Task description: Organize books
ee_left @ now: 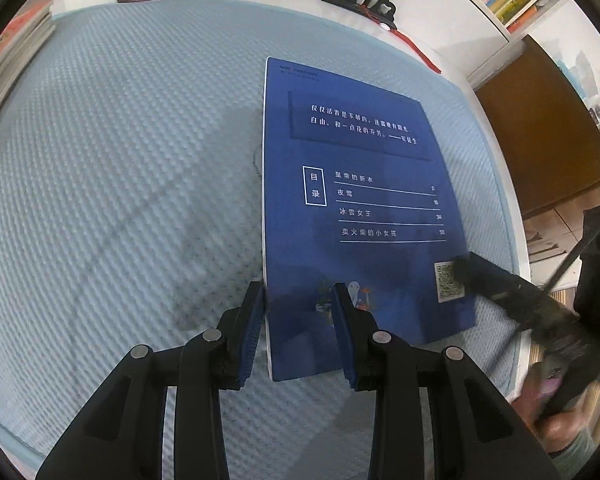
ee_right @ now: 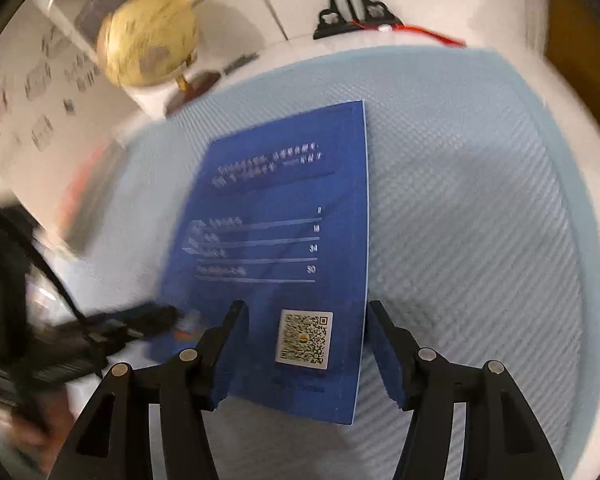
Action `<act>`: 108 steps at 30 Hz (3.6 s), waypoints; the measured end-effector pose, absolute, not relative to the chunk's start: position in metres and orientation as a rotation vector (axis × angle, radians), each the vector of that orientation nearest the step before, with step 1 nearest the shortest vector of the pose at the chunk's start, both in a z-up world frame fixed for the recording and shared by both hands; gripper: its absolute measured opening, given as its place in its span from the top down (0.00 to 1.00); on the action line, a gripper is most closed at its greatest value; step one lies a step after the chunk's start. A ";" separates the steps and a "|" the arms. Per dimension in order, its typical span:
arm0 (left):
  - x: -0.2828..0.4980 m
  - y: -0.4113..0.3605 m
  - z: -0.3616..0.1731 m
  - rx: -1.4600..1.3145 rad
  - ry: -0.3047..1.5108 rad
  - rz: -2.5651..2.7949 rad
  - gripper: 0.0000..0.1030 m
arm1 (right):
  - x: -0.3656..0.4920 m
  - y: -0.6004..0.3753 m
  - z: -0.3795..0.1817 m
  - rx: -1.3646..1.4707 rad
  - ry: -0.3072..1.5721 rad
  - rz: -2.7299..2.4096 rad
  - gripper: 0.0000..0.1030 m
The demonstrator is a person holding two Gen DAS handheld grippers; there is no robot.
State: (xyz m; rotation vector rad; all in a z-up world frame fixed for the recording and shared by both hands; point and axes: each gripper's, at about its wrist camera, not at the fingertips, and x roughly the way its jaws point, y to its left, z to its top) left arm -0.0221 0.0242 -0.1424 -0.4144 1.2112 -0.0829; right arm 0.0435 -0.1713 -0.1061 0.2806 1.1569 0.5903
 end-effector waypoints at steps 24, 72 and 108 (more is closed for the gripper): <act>-0.046 0.070 -0.130 -0.583 1.143 -0.083 0.71 | 0.008 -0.052 -0.009 -0.004 0.968 0.933 0.61; -0.090 0.169 -0.119 -0.652 1.028 0.102 0.70 | 0.021 0.010 -0.128 -0.200 1.142 0.812 0.54; -0.056 0.159 -0.129 -1.274 0.885 -0.157 0.89 | 0.066 -0.063 -0.128 0.413 1.398 0.871 0.42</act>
